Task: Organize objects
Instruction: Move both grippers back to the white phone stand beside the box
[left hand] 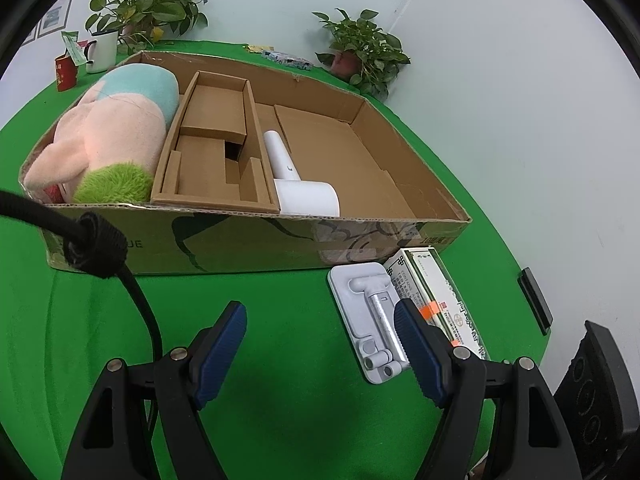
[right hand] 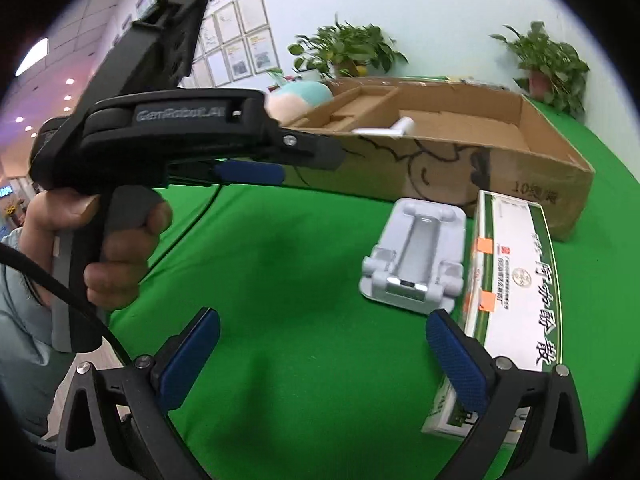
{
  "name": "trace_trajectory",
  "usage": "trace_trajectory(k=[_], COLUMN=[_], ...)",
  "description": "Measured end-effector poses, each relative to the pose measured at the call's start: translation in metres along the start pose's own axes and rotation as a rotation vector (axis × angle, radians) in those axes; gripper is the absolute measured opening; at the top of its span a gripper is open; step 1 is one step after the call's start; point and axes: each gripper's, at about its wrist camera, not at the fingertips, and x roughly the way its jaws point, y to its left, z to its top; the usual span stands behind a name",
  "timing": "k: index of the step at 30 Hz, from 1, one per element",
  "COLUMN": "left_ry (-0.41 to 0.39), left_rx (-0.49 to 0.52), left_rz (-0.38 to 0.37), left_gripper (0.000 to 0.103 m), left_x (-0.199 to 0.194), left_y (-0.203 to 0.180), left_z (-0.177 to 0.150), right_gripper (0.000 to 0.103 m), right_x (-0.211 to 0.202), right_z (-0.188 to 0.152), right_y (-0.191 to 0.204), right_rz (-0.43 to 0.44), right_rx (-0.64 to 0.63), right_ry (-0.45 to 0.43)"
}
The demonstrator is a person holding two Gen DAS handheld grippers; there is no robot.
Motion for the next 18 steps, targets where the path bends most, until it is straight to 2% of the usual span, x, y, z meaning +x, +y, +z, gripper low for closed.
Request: trace_trajectory(k=[7,13,18], left_ry=[0.012,0.005,-0.002], left_rx=[-0.007,-0.019,-0.034], left_rz=[-0.02,-0.019,-0.004], left_gripper=[0.074,0.074,0.074], left_x=[0.01,0.009,0.004], left_y=[0.002,0.009,0.02], left_z=[0.001,0.003,0.004], right_gripper=[0.102,0.102,0.102], right_x=[-0.002,0.015,0.036], right_z=[0.005,0.025,0.035], right_y=[-0.023,-0.019,-0.024], right_rz=[-0.134,-0.111,-0.121], right_rx=[0.04,0.009,0.06], right_ry=[0.028,0.042,0.096])
